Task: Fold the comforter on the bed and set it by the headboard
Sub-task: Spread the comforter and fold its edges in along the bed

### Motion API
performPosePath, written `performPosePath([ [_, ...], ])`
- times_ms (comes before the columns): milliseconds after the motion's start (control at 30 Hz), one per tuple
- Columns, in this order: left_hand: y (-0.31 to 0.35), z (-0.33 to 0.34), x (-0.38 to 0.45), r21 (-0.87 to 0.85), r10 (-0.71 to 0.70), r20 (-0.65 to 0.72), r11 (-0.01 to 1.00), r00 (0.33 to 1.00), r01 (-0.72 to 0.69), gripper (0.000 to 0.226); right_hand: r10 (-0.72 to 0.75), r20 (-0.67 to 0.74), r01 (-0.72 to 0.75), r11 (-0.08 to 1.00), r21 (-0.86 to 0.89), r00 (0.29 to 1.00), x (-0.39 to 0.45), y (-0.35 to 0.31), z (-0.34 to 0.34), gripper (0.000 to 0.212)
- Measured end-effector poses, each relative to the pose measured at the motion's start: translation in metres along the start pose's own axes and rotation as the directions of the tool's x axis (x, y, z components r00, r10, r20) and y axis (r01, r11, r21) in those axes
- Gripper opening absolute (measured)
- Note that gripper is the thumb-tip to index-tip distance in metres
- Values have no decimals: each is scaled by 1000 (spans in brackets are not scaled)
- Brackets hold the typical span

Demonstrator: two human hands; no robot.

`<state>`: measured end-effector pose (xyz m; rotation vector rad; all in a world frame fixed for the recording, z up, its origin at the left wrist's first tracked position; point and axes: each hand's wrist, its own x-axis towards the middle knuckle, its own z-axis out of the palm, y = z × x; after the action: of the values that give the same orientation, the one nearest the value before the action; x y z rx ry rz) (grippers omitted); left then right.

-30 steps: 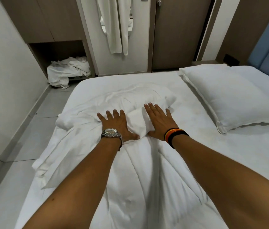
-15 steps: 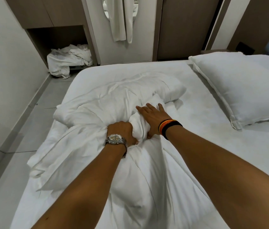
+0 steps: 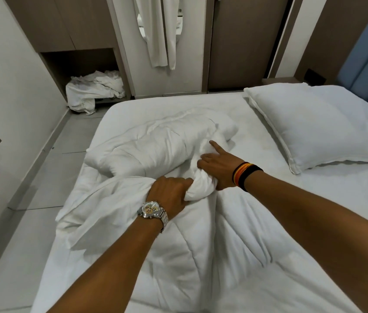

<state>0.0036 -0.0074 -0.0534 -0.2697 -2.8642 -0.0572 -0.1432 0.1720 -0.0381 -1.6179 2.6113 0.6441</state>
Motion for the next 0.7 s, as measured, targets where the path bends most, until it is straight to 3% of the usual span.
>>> performPosePath([
  [100,22,-22,-18,-21,26,3,999,1000,-26,23,40,43,-39,999,-22,998,-40,-8,-6,80],
  [167,37,-33,-30,-8,36,20,999,999,-36,21,91,67,-95,994,56,994,-70,-20,-4,68],
  [300,63,-48,-50,50,61,55,997,997,-63,37,183,-72,-166,967,193,981,-130,-54,5,34],
  [400,91,-55,-66,88,64,124,993,990,-75,53,190,-128,-169,973,159,973,-170,-72,3,33],
  [500,126,-64,-85,107,32,268,992,963,-63,54,198,-35,-192,973,131,979,-207,-87,1,35],
  [700,198,-72,-132,160,90,274,978,958,-137,63,347,2,-334,900,281,938,-305,-137,8,29],
])
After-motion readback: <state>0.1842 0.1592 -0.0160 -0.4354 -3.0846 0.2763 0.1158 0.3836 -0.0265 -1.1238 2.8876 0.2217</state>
